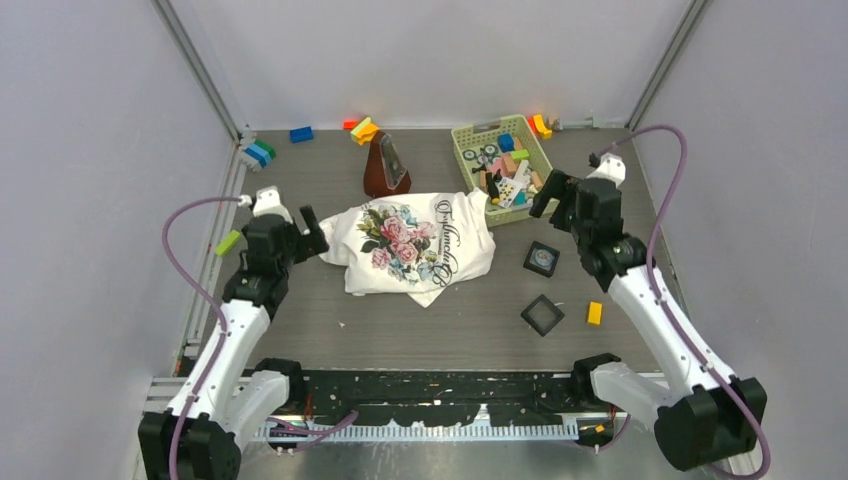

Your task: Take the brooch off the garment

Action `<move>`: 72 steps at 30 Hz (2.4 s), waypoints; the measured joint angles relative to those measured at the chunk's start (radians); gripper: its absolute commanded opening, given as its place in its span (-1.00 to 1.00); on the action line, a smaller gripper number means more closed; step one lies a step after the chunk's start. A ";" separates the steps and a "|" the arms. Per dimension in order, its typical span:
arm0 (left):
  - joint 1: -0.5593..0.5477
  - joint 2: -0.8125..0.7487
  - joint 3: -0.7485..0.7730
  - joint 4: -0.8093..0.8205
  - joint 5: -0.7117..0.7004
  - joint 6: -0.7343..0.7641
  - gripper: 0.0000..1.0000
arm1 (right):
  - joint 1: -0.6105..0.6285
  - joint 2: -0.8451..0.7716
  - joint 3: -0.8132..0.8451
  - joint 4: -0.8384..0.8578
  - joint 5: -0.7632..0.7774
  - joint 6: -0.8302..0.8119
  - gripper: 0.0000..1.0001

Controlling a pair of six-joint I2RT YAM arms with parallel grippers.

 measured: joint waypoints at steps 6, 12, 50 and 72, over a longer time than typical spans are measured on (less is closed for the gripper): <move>0.000 -0.072 -0.325 0.233 -0.097 0.092 0.99 | -0.037 -0.118 -0.239 0.198 0.039 -0.053 0.99; 0.000 0.019 -0.412 0.478 -0.110 0.171 0.94 | -0.129 -0.010 -0.323 0.405 0.142 -0.122 0.99; 0.004 0.645 -0.437 1.266 -0.025 0.407 0.99 | -0.141 0.157 -0.715 1.164 0.233 -0.379 0.95; 0.004 0.646 -0.433 1.258 -0.026 0.406 0.99 | -0.172 0.463 -0.688 1.314 0.182 -0.337 0.99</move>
